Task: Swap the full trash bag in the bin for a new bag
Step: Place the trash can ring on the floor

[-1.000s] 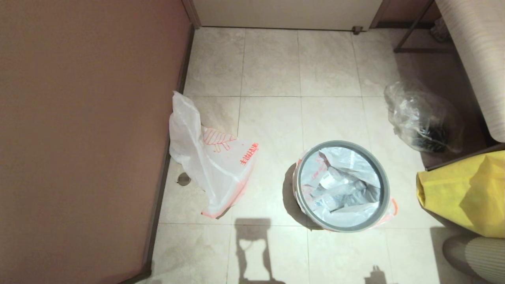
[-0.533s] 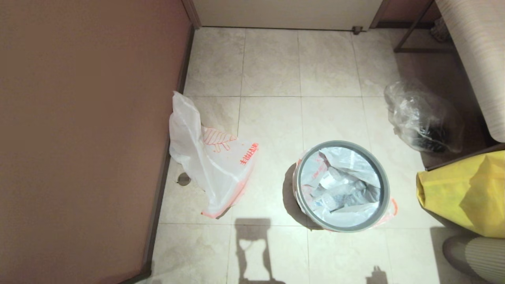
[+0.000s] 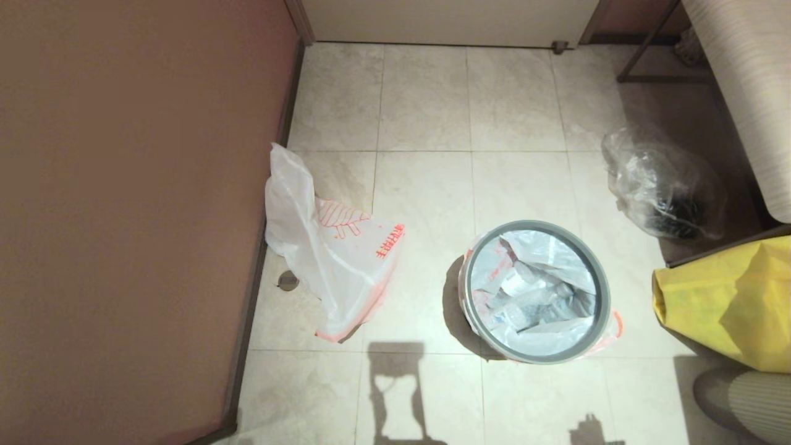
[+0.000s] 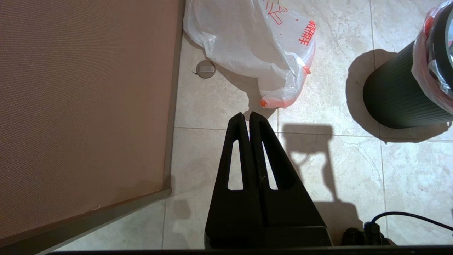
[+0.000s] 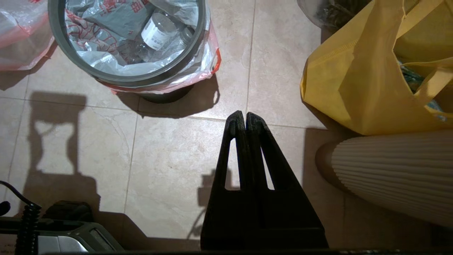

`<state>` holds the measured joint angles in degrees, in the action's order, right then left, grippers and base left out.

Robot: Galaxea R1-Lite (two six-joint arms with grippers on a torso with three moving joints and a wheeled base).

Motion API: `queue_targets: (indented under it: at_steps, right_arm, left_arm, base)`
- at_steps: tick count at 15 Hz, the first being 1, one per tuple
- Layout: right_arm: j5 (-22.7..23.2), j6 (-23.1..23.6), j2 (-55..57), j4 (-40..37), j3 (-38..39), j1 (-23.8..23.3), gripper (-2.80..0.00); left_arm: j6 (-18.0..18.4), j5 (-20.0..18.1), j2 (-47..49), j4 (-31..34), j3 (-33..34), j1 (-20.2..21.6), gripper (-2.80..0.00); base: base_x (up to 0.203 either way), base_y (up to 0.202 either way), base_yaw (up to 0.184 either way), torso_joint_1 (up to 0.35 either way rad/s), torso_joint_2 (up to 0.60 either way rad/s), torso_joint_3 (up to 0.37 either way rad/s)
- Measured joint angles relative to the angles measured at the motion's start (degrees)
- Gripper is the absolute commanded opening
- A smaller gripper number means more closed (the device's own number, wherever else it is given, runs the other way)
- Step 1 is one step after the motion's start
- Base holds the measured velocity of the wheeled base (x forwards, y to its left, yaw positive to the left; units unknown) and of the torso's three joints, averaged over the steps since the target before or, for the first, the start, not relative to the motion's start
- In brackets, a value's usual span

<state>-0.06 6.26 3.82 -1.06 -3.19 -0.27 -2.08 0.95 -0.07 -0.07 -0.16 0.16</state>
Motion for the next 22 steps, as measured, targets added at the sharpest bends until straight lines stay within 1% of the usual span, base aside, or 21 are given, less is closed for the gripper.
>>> queue_targets:
  at_steps: [2, 4, 7, 9, 11, 13, 15, 16, 17, 19, 20, 22]
  right_arm:
    - [-0.8, 0.5, 5.2, 0.5, -3.5, 0.0, -2.80]
    - [-1.0, 0.6, 12.8, 1.6, -8.5, 0.0, -2.80]
    - [-1.5, 0.8, 26.7, 5.0, -16.1, 0.1, -2.80]
    - [-2.3, 0.8, 37.9, 7.3, -21.5, 0.5, -2.80]
    - [-4.4, 0.8, 49.8, 9.4, -26.3, 2.3, -2.80]
    - [-8.5, -0.2, 62.2, 12.4, -30.5, 5.6, -2.80]
    - [-12.7, -2.7, 73.4, 15.4, -35.0, 9.7, -2.80]
    - [-14.2, -4.1, 77.6, 15.7, -37.2, 11.4, -2.80]
    - [-14.9, -6.4, 81.7, 14.2, -40.1, 13.1, -2.80]
    - [-12.5, -12.9, 86.7, 9.3, -44.2, 15.0, -2.80]
    - [-11.1, -15.2, 88.3, 8.6, -45.3, 15.2, -2.80]
    - [-10.8, -16.6, 90.6, 8.1, -46.6, 15.2, -2.80]
  left_arm:
    - [0.0, 0.0, 0.0, 0.0, 0.0, 0.0, -2.80]
    - [0.0, 0.0, 0.0, 0.0, 0.0, 0.0, -2.80]
    - [0.0, 0.0, 0.0, 0.0, 0.0, 0.0, -2.80]
    - [0.0, 0.0, 0.0, 0.0, 0.0, 0.0, -2.80]
    - [0.0, 0.0, 0.0, 0.0, 0.0, 0.0, -2.80]
    - [0.0, 0.0, 0.0, 0.0, 0.0, 0.0, -2.80]
    - [0.0, 0.0, 0.0, 0.0, 0.0, 0.0, -2.80]
    - [0.0, 0.0, 0.0, 0.0, 0.0, 0.0, -2.80]
    - [0.0, 0.0, 0.0, 0.0, 0.0, 0.0, -2.80]
    - [0.0, 0.0, 0.0, 0.0, 0.0, 0.0, -2.80]
    - [0.0, 0.0, 0.0, 0.0, 0.0, 0.0, -2.80]
    - [0.0, 0.0, 0.0, 0.0, 0.0, 0.0, -2.80]
  base:
    - [0.000, 0.000, 0.000, 0.000, 0.00, 0.000]
    - [0.000, 0.000, 0.000, 0.000, 0.00, 0.000]
    - [0.000, 0.000, 0.000, 0.000, 0.00, 0.000]
    - [0.000, 0.000, 0.000, 0.000, 0.00, 0.000]
    - [0.000, 0.000, 0.000, 0.000, 0.00, 0.000]
    - [0.000, 0.000, 0.000, 0.000, 0.00, 0.000]
    - [0.000, 0.000, 0.000, 0.000, 0.00, 0.000]
    - [0.000, 0.000, 0.000, 0.000, 0.00, 0.000]
    - [0.000, 0.000, 0.000, 0.000, 0.00, 0.000]
    - [0.000, 0.000, 0.000, 0.000, 0.00, 0.000]
    - [0.000, 0.000, 0.000, 0.000, 0.00, 0.000]
    - [0.000, 0.000, 0.000, 0.000, 0.00, 0.000]
